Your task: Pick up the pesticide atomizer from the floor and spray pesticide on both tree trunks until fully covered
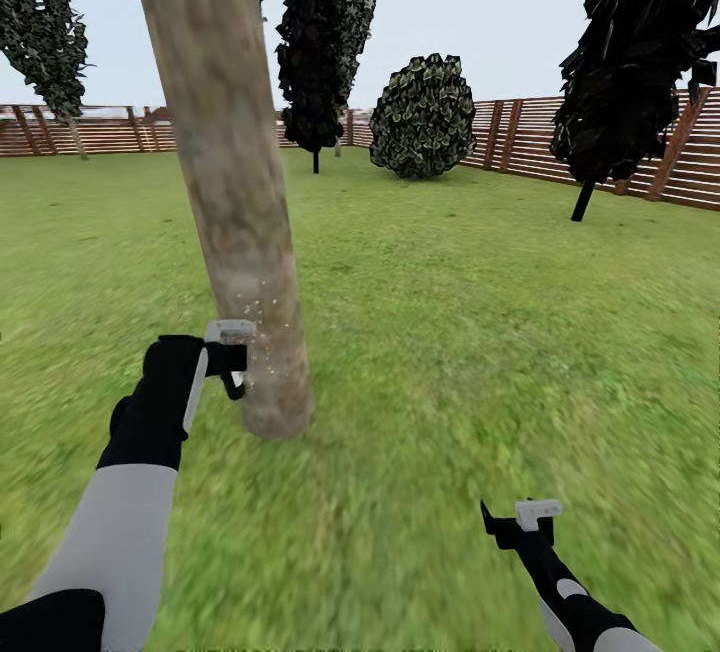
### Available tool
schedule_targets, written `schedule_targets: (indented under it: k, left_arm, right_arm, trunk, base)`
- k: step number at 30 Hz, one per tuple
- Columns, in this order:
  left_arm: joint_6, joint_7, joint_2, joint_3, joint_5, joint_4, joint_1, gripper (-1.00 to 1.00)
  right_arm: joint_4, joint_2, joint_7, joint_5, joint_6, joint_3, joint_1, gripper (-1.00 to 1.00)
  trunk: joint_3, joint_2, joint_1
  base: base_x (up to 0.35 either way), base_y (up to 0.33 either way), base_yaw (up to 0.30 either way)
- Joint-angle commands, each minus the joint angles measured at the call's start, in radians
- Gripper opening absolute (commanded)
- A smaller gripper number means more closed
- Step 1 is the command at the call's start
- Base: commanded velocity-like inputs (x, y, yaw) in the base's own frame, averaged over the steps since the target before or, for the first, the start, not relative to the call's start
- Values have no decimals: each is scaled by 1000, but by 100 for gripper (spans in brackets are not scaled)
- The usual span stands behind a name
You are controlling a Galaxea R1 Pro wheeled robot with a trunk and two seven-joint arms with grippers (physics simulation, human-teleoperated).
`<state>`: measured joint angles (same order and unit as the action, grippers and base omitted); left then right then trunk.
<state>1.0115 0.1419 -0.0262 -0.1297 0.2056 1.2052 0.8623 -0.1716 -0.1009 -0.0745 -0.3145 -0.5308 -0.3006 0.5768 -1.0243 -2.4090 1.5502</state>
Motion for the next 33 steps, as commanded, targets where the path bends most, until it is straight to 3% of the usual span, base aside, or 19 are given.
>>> schedule_targets:
  k: [1,3,6,8,12,14,16,19,21,24,26,29,31,33]
  left_arm:
    - [1,1,2,0,-6,2,0,-100]
    - [1,0,-6,4,-5,4,5,-100]
    - [6,-1,-45,10,-5,5,26,-100]
    - [8,-1,-58,15,-4,5,36,-100]
    - [10,-1,-22,8,-2,5,42,-100]
    - [11,-1,37,5,-6,5,43,-100]
    - [12,-1,67,4,-9,5,44,-100]
    - [14,-1,65,9,-13,7,44,-100]
    - [15,-1,46,14,-13,9,46,-100]
    - [15,-1,-7,17,-5,10,69,-100]
    - [15,-1,-18,17,-3,10,90,-100]
    - [15,-1,-5,12,-1,22,100,-100]
    - [15,-1,21,8,-1,30,100,-100]
    - [16,-1,69,5,-5,33,99,-100]
  right_arm:
    - [0,0,0,0,0,0,0,100]
    - [0,1,0,0,0,0,0,100]
    - [0,0,0,0,0,0,0,100]
    - [0,0,0,0,0,0,0,100]
    - [1,0,0,0,0,0,0,100]
    - [1,0,0,0,0,0,0,100]
    - [1,0,0,0,0,0,0,100]
    - [1,0,0,0,0,0,0,100]
    - [1,0,-1,0,0,0,0,100]
    - [1,0,-1,0,0,0,0,100]
    - [1,0,-1,0,0,0,0,100]
    - [1,0,0,0,0,0,0,100]
    - [1,0,0,0,0,0,0,100]
    - [1,0,0,0,0,0,0,100]
  trunk:
    - [0,0,0]
    - [0,0,0]
    - [0,0,0]
    - [0,0,0]
    - [0,0,0]
    - [0,0,0]
    - [0,0,0]
    - [0,0,0]
    - [0,0,0]
    - [0,0,0]
    - [0,0,0]
    - [0,0,0]
    - [0,0,0]
    - [0,0,0]
  base:
    - [-67,23,0]
    - [-24,8,0]
    - [-3,1,0]
    - [0,0,0]
    - [0,0,0]
    - [0,0,0]
    - [0,0,0]
    - [0,0,0]
    - [0,0,0]
    - [0,0,0]
    - [0,0,0]
    - [0,0,0]
    - [0,0,0]
    - [0,0,0]
